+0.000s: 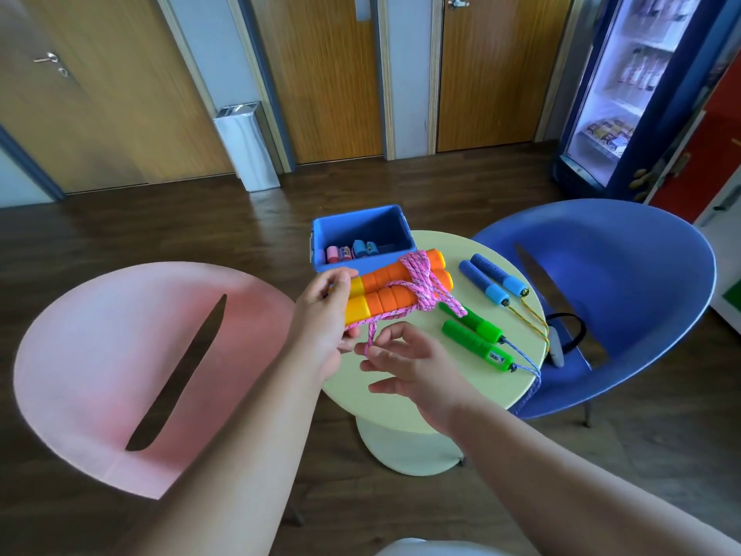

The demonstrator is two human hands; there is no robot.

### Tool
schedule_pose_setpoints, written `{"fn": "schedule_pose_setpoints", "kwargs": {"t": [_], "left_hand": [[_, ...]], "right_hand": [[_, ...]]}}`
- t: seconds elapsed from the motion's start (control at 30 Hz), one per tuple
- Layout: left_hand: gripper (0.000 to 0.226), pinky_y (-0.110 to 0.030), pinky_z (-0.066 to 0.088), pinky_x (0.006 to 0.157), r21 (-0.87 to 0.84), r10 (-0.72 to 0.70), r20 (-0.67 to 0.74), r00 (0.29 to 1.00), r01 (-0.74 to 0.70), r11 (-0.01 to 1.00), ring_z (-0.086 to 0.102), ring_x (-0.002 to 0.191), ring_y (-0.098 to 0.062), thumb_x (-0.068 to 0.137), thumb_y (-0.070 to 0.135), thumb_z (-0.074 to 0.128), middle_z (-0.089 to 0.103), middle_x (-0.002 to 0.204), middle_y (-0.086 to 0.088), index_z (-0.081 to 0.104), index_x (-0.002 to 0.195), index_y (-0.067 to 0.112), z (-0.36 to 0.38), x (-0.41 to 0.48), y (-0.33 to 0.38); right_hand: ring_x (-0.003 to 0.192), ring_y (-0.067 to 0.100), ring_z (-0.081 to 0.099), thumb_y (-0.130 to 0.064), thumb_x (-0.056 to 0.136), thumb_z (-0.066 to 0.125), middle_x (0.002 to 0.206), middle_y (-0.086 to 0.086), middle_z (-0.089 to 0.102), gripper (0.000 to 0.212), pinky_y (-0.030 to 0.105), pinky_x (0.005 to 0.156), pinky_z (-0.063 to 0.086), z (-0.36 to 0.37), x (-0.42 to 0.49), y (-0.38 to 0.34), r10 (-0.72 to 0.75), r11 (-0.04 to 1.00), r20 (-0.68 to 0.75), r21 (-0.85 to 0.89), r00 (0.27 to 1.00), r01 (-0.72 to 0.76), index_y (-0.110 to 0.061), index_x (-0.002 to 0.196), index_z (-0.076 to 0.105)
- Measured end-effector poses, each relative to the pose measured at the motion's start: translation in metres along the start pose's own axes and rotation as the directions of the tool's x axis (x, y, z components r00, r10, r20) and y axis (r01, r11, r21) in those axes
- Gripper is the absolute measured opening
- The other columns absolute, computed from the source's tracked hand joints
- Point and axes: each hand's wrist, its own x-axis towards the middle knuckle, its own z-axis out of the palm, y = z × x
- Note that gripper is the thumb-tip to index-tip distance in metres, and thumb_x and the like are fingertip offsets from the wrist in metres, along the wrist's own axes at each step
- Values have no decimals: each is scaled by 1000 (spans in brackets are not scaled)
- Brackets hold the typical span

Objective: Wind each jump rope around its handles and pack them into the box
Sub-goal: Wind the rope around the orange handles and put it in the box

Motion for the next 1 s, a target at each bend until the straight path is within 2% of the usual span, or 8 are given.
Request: {"fn": "schedule_pose_setpoints", "kwargs": {"t": [0.13,0.23,0.33,0.47,0.53,0.73,0.87,1.0], "left_hand": [[28,-18,27,41,-93,-22,136,991,35,995,48,46,-16,102,41,60,61,84,-10,64,119,19,-6,-2,-1],[45,-19,23,42,-149,1,186,983,28,988,42,45,-14,84,41,75,56,88,-14,62,120,15,-11,-3,0],[37,-22,19,45,-213,18,191,981,23,977,38,44,-15,80,34,76,54,91,-17,63,110,18,-15,-4,3],[9,-24,15,48,-246,-3,163,987,44,968,37,43,-16,90,25,72,60,85,-15,65,96,22,-20,-5,3],[9,-24,14,48,-255,-16,159,987,57,965,38,44,-15,96,21,69,63,87,-13,65,89,25,-21,-5,2],[15,-22,10,47,-247,-37,95,995,59,967,39,39,-12,98,13,66,59,73,-8,63,87,22,-20,-6,0],[16,-15,18,38,-214,-43,98,994,63,975,43,38,-11,97,8,65,61,80,-9,62,89,22,-24,-8,-1],[16,-15,19,38,-174,-26,101,995,44,984,45,40,-12,96,8,67,62,86,-10,64,91,22,-28,-14,-2]], "right_hand": [[80,23,69,0,94,69,95,16,76,13,40,75,56,2,0,-1,-2,1000,18,19,1000,2,-9,94,59],[73,23,67,4,94,66,88,15,74,10,38,73,57,0,-1,-1,8,998,-21,59,1000,-7,-6,95,63],[70,20,67,3,96,62,86,14,73,11,35,72,59,-5,-1,0,11,995,-62,102,998,-5,-6,94,66],[67,19,66,4,98,60,81,12,72,11,32,69,61,-13,-1,-5,-7,985,-135,167,991,30,-4,95,66],[65,18,66,2,98,61,79,11,72,8,30,68,61,-17,-1,-8,-21,984,-172,171,985,51,-3,96,67],[60,15,62,4,97,61,73,8,70,11,26,60,57,-38,-1,-16,-113,992,-250,25,962,123,0,89,66],[56,16,61,9,95,61,69,10,69,18,27,57,55,-55,-6,-27,-177,982,-254,-114,951,152,-2,83,68],[52,13,59,12,94,61,61,3,69,16,25,55,55,-69,-11,-37,-243,956,-302,-235,922,175,2,85,68]]}}
